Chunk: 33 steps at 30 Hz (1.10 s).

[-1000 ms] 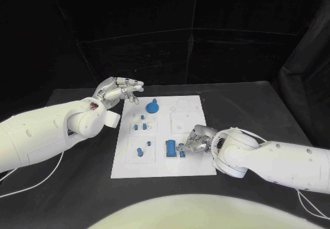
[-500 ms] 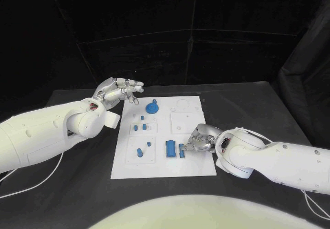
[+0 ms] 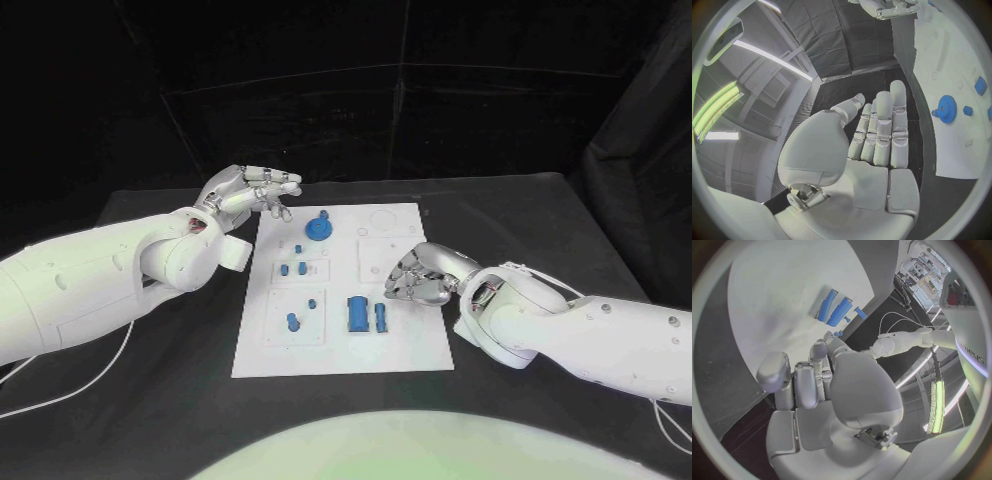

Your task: Assemble the parts on the task board

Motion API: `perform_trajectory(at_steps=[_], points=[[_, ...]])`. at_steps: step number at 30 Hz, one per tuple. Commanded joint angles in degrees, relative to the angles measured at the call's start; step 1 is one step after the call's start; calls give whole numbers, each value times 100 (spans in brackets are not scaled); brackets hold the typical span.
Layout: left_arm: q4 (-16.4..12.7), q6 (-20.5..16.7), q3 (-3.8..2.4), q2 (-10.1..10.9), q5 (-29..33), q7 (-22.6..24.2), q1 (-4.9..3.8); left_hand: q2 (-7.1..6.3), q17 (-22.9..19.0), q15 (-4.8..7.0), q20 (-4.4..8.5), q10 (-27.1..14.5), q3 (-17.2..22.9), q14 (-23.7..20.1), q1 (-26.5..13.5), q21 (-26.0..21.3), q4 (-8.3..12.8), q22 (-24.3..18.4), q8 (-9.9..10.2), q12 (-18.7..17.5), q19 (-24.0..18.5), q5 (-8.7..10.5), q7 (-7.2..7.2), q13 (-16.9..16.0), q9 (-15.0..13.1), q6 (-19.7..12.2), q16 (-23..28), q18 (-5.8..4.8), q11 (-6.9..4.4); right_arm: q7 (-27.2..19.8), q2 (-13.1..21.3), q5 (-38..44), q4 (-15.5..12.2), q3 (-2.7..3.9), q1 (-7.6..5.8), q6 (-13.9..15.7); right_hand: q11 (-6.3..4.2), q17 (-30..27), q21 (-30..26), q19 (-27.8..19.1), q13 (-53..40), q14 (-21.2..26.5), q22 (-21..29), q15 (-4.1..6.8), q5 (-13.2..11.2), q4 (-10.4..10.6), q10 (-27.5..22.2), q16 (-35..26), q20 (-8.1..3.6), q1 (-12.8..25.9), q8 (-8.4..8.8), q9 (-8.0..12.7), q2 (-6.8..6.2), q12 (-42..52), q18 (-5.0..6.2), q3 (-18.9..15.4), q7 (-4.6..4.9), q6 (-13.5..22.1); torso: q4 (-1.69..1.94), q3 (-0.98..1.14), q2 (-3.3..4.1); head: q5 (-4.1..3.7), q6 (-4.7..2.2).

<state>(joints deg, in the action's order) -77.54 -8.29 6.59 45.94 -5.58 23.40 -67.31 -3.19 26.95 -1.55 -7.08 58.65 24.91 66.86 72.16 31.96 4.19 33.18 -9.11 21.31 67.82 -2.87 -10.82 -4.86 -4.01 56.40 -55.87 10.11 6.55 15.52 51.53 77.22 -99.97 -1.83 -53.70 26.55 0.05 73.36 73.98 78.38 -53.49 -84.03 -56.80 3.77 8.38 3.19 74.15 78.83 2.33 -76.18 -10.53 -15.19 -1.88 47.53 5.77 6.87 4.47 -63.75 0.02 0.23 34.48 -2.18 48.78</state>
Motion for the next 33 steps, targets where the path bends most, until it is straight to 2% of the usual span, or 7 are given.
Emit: perform_trajectory(at_steps=[1,4,7,10,15,23,33], points=[[3,75,-3,-8,17,16,-7,-10,-5,-2,-1,-44,-38,-20,10,-37,5,-5,-25,31,45,10,-1,-2,8,-34,-31,26,-6,91,-79,375,78,-1,-4,277,-71,46,46,69,-72,-303,-65,68,-73,15,68,50,-43,118,-126,-41,-15,106,12,-67,-71,-143,17,4,9,-1,2],[8,80,-2,-16,17,12,-7,-10,-5,-2,-1,-44,-38,-20,10,-37,5,-5,-25,31,45,10,-1,-2,8,-34,-31,26,-6,257,-178,407,163,-2,-3,239,-120,105,86,105,-194,-319,-140,112,-124,23,156,91,-90,170,-253,-84,-32,265,-2,-126,-128,-214,9,-2,7,3,9],[9,88,-2,-23,17,7,-7,-10,-5,-2,-1,-44,-38,-20,10,-37,5,-5,-25,31,45,10,-1,-2,8,-34,-31,26,-6,357,-242,459,227,-2,-2,170,-150,146,110,126,-240,-328,-187,141,-288,-20,192,119,-120,138,-353,-121,-43,326,-11,-156,-162,-231,7,-2,6,5,17],[10,91,-2,-27,17,0,-7,-10,-5,-2,-1,-44,-38,-20,10,-37,5,-5,-25,31,45,10,-1,-2,8,-34,-31,26,-6,436,-297,537,287,-3,0,62,-167,181,131,142,-273,-333,-231,158,-452,-99,213,142,-142,64,-443,-152,-51,367,-20,-174,-177,-214,2,1,9,12,31],[14,94,-1,-29,17,-6,-7,-10,-5,-2,-1,-44,-38,-20,10,-37,5,-5,-25,31,45,10,-1,-2,8,-34,-31,26,-6,483,-379,669,340,-4,15,-178,-173,210,150,154,-294,-336,-275,165,-541,-196,226,159,-151,8,-541,-183,-110,392,-30,-236,-183,-181,5,-1,6,11,58],[19,98,0,-30,17,-11,-7,-10,-5,-2,-1,-44,-38,-20,10,-37,5,-5,-25,31,45,10,-1,-2,8,-34,-31,26,-6,499,-435,857,335,-5,43,-475,-173,233,165,164,-313,-338,-312,165,-558,-243,241,172,-154,21,-614,-206,-171,415,-38,-329,-181,-163,10,-1,4,32,91],[27,97,3,-32,17,-18,-7,-10,-5,-2,-1,-44,-38,-20,10,-37,5,-5,-25,31,45,10,-1,-2,8,-34,-31,26,-6,545,-471,995,348,-6,73,-646,-173,242,170,167,-323,-338,-324,165,-560,-250,252,177,-154,48,-650,-217,-186,427,-40,-387,-181,-154,2,1,2,49,118]])
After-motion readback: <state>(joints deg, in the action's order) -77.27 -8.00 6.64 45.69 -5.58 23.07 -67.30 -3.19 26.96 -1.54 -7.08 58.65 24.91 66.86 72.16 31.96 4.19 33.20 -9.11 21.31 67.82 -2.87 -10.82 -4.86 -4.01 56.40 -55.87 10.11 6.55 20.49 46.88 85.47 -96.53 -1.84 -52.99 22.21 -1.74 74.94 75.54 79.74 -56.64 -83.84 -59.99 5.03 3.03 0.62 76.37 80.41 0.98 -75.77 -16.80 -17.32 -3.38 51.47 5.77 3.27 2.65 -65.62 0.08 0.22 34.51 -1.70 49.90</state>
